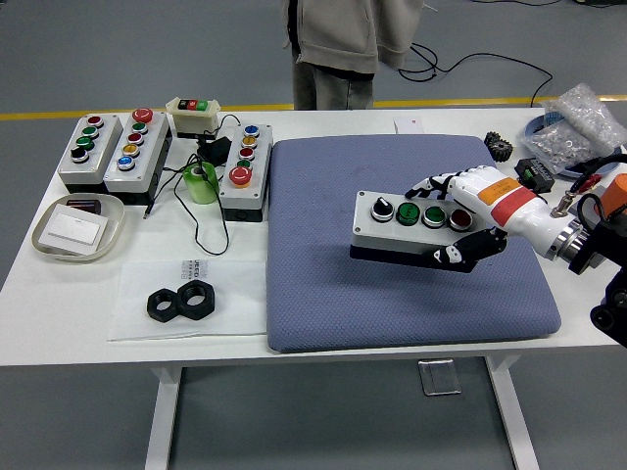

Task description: Pick up the button,place it on the desk,press the button,press the button

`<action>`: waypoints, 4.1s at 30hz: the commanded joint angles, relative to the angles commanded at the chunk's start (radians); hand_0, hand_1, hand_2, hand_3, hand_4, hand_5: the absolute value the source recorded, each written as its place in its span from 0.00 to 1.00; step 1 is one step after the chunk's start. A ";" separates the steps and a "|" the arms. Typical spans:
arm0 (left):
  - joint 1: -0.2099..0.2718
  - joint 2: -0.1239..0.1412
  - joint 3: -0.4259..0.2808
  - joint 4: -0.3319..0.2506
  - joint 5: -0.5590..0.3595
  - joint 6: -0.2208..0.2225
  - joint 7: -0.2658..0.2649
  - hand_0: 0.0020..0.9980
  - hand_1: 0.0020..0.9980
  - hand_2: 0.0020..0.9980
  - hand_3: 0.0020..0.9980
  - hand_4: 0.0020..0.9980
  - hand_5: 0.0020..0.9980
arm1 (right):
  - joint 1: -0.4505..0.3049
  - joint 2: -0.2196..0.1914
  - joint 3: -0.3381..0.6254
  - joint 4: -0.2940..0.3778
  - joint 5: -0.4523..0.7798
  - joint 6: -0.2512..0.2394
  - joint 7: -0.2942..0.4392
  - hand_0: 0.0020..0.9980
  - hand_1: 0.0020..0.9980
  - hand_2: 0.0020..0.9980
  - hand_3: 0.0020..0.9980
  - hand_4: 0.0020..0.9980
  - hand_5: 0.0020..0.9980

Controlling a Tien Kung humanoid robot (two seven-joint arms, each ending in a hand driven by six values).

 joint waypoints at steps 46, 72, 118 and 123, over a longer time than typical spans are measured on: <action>-0.005 -0.004 -0.001 -0.001 -0.003 0.002 0.002 0.74 0.83 0.88 0.83 0.64 1.00 | 0.075 0.042 -0.178 -0.213 -0.037 -0.001 0.067 0.59 0.55 0.59 0.75 0.82 0.00; 0.003 -0.005 -0.006 0.000 0.006 0.001 0.004 0.75 0.83 0.88 0.83 0.64 1.00 | 0.041 -0.028 -0.113 -0.061 -0.052 0.079 0.011 0.78 0.72 0.80 0.95 0.87 0.00; 0.000 -0.005 -0.005 0.001 0.006 -0.001 0.004 0.74 0.83 0.88 0.83 0.64 1.00 | -0.258 -0.165 0.241 0.201 0.077 0.113 -0.218 0.40 0.19 0.32 0.73 0.59 0.00; 0.002 -0.005 -0.007 0.001 0.008 0.000 0.004 0.74 0.83 0.88 0.83 0.64 1.00 | -0.248 -0.157 0.213 0.199 0.069 0.128 -0.221 0.38 0.17 0.29 0.74 0.60 0.00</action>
